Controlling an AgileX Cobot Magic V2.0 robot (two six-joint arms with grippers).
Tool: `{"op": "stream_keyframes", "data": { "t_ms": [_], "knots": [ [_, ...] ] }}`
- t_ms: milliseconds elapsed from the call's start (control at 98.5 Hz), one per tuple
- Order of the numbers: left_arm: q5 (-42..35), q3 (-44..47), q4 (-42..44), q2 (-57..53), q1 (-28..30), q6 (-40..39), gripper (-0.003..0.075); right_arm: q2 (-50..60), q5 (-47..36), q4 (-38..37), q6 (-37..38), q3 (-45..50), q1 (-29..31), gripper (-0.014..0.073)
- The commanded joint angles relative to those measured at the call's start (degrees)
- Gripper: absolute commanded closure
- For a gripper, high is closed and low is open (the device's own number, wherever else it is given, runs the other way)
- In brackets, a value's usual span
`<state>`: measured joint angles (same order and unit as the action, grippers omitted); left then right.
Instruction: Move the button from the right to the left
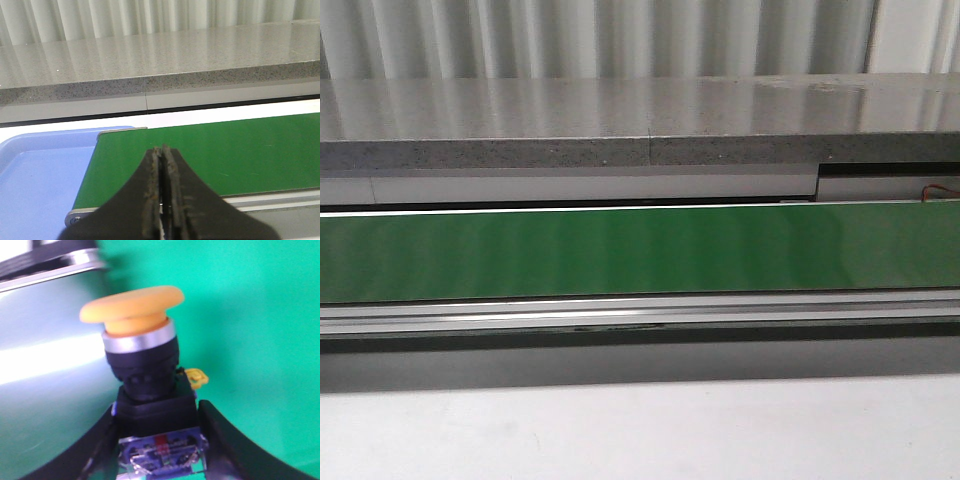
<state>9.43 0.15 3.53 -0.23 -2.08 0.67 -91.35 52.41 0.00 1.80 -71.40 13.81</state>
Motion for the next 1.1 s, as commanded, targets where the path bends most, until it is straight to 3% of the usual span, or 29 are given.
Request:
{"op": "stream_keyframes", "data": {
  "t_ms": [0, 294, 518, 589, 741, 832, 985, 1086],
  "knots": [
    [-4.7, 2.3, -0.2, -1.8, 0.0, -0.7, 0.0741, 3.4, 1.4, 2.9, -0.3, -1.3, -2.6, 0.0449],
    [-4.7, 2.3, -0.2, -1.8, 0.0, -0.7, 0.0741, 3.0, -1.9, 9.2, 0.3, 2.7, -11.8, 0.0449],
    [-4.7, 2.3, -0.2, -1.8, 0.0, -0.7, 0.0741, 0.1, -2.8, 9.8, 0.9, 3.6, -13.1, 0.0435],
    [-4.7, 2.3, -0.2, -1.8, 0.0, -0.7, 0.0741, 0.1, -2.7, 9.8, 0.9, 3.6, -13.1, 0.0368],
    [-4.7, 2.3, -0.2, -1.8, 0.0, -0.7, 0.0741, 0.1, -2.7, 10.4, 0.9, 3.6, -13.1, 0.0115],
    [-4.7, 2.3, -0.2, -1.8, 0.0, -0.7, 0.0741, 0.1, -2.9, 11.0, 0.7, 3.6, -13.1, 0.0037],
    [-4.7, 2.3, -0.2, -1.8, 0.0, -0.7, 0.0741, 1.6, -3.0, 11.6, -1.5, 3.6, -13.8, 0.0042],
    [-4.7, 2.3, -0.2, -1.8, 0.0, -0.7, 0.0741, 4.4, -3.0, 11.4, -3.3, 3.7, -15.2, 0.0123]
  ]
}}
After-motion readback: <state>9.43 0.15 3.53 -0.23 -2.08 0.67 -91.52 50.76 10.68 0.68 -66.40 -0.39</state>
